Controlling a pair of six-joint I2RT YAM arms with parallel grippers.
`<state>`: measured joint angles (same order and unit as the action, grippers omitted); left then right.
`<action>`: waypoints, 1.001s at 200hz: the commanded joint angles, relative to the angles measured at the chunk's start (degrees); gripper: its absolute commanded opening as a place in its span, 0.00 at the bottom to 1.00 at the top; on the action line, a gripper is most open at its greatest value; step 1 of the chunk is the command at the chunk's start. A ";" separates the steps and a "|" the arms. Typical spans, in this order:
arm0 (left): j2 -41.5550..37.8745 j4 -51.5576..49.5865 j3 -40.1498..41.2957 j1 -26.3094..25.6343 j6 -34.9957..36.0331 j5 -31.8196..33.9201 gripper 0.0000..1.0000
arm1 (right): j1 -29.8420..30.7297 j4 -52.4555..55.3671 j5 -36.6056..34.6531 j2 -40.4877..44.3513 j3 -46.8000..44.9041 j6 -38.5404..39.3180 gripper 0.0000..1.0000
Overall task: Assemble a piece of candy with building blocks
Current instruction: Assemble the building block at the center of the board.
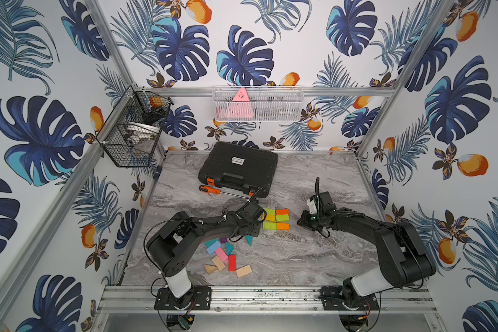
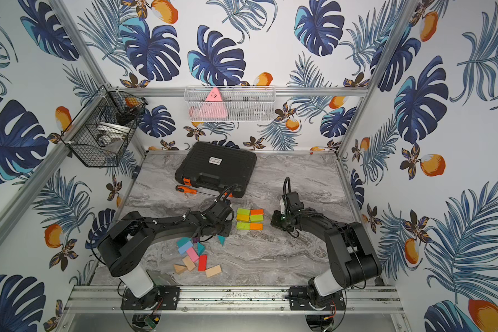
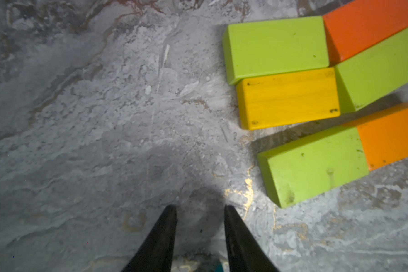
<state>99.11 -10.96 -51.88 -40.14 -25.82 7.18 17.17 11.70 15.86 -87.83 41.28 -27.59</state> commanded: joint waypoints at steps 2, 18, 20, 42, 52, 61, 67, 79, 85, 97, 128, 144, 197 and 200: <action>2.25 -2.94 -1.08 1.81 -1.75 -0.58 0.40 | -0.49 -0.25 -1.57 -1.67 1.99 0.45 0.20; 4.82 -0.90 -2.35 3.86 -2.12 -2.08 0.38 | -0.69 -1.53 -2.25 -4.25 3.56 0.01 0.20; 5.12 -0.59 -2.50 4.13 -2.19 -2.32 0.38 | -0.70 -1.67 -2.17 -4.49 3.73 -0.07 0.20; 8.05 0.94 -4.09 6.44 -2.13 -3.07 0.38 | -0.94 -1.58 -2.37 -8.43 6.83 0.08 0.20; 8.98 1.51 -4.51 7.32 -2.04 -3.60 0.38 | -1.02 -1.97 -2.13 -9.52 7.51 0.04 0.20; 9.80 1.98 -4.76 8.11 -2.04 -4.24 0.37 | -1.04 -2.46 -1.74 -10.33 7.81 -0.21 0.20; 10.23 2.31 -4.89 8.40 -2.04 -4.76 0.37 | -1.00 -2.76 -1.13 -10.70 8.00 -0.30 0.20; 10.79 3.12 -4.80 8.57 -2.08 -5.27 0.36 | -1.04 -3.00 -0.18 -11.62 8.36 -0.43 0.20; 10.92 3.44 -4.79 8.58 -2.14 -5.69 0.36 | -1.01 -3.03 -0.04 -11.89 8.38 -0.51 0.20; 11.27 3.87 -4.99 8.50 -1.95 -6.54 0.35 | -1.08 -3.19 0.28 -12.01 8.17 -0.45 0.19; 10.76 6.71 -3.58 8.43 -2.47 -10.19 0.34 | -1.02 -4.75 2.42 -12.29 6.98 -1.06 0.19; 10.69 7.33 -3.10 8.42 -2.89 -12.02 0.32 | -0.98 -4.41 3.02 -12.80 7.15 -1.15 0.19; 9.01 7.68 -1.92 8.27 -3.27 -15.09 0.29 | -0.99 -4.89 4.43 -12.54 6.73 -1.59 0.19; 8.92 7.70 -1.75 8.17 -3.33 -15.09 0.29 | -1.02 -4.99 4.44 -12.46 6.64 -1.59 0.19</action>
<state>107.74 8.38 -54.74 -31.70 -27.55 -4.40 16.12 2.96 20.40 -99.96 48.42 -28.73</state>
